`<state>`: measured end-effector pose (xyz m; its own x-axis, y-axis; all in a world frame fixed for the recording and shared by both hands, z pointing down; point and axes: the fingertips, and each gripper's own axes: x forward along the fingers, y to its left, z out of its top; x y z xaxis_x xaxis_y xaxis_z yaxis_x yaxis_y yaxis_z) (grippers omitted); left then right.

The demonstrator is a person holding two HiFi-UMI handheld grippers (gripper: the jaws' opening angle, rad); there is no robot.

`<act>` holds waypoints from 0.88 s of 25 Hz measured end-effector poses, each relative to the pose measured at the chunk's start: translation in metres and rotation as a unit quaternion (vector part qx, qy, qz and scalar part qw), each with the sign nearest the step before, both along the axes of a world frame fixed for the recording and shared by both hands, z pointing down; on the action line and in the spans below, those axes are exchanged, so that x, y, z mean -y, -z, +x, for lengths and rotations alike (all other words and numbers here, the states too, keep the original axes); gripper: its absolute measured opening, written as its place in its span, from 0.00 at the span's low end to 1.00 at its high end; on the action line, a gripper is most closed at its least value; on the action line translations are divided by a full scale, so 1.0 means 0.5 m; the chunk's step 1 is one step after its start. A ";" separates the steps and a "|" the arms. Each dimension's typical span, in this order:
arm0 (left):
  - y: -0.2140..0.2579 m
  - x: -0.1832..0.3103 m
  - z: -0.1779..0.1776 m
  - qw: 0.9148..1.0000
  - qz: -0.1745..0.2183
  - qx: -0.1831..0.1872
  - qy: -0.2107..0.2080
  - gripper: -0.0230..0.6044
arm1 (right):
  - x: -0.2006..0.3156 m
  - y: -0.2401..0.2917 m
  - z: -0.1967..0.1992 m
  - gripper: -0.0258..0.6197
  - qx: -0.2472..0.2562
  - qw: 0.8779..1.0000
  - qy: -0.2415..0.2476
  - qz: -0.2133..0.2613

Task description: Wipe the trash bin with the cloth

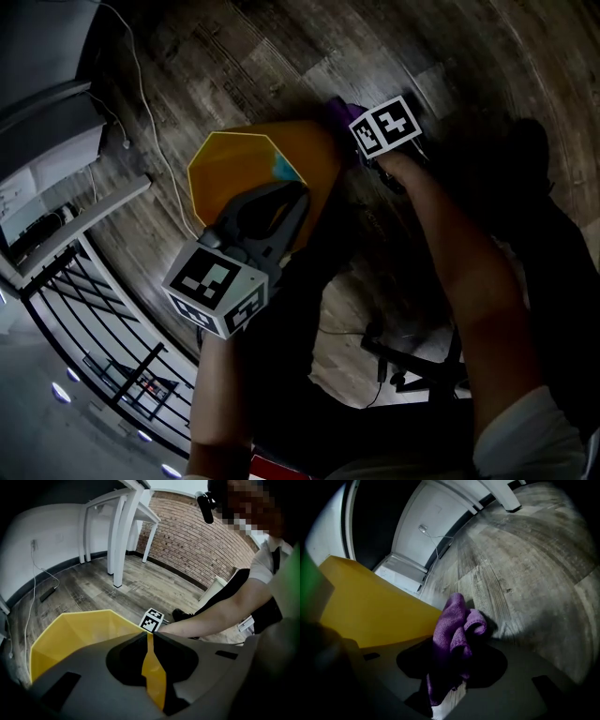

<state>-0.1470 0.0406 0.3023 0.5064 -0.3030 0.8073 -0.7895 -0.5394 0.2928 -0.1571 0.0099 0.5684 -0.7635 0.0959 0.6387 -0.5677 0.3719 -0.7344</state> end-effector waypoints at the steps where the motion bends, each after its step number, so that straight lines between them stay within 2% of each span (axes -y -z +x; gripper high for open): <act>1: -0.001 0.000 -0.002 1.000 0.001 0.002 0.002 0.09 | 0.005 0.013 0.007 0.33 0.005 1.000 -0.013 0.004; 3: -0.003 0.003 -0.008 1.000 0.004 0.006 0.007 0.09 | 0.018 0.049 0.025 0.33 0.035 0.998 -0.059 -0.002; 5: -0.005 0.005 -0.011 1.000 0.004 0.007 0.011 0.09 | 0.026 0.095 0.046 0.33 0.080 0.990 -0.113 -0.017; 8: -0.004 0.006 -0.010 1.000 0.004 0.008 0.013 0.09 | 0.024 0.176 0.071 0.33 0.161 0.971 -0.174 -0.038; 12: 0.003 0.013 -0.006 1.000 0.010 0.007 0.020 0.09 | 0.017 0.291 0.097 0.33 0.268 0.938 -0.218 -0.029; 16: 0.016 0.020 -0.003 0.999 0.023 0.011 0.025 0.09 | -0.004 0.398 0.127 0.33 0.359 0.901 -0.242 -0.010; 18: 0.021 0.018 -0.005 0.999 0.026 0.011 0.028 0.09 | -0.020 0.442 0.128 0.33 0.397 0.887 -0.235 -0.005; 22: 0.033 0.004 -0.014 0.999 0.014 0.010 0.038 0.09 | -0.061 0.507 0.103 0.33 0.434 0.885 -0.169 0.011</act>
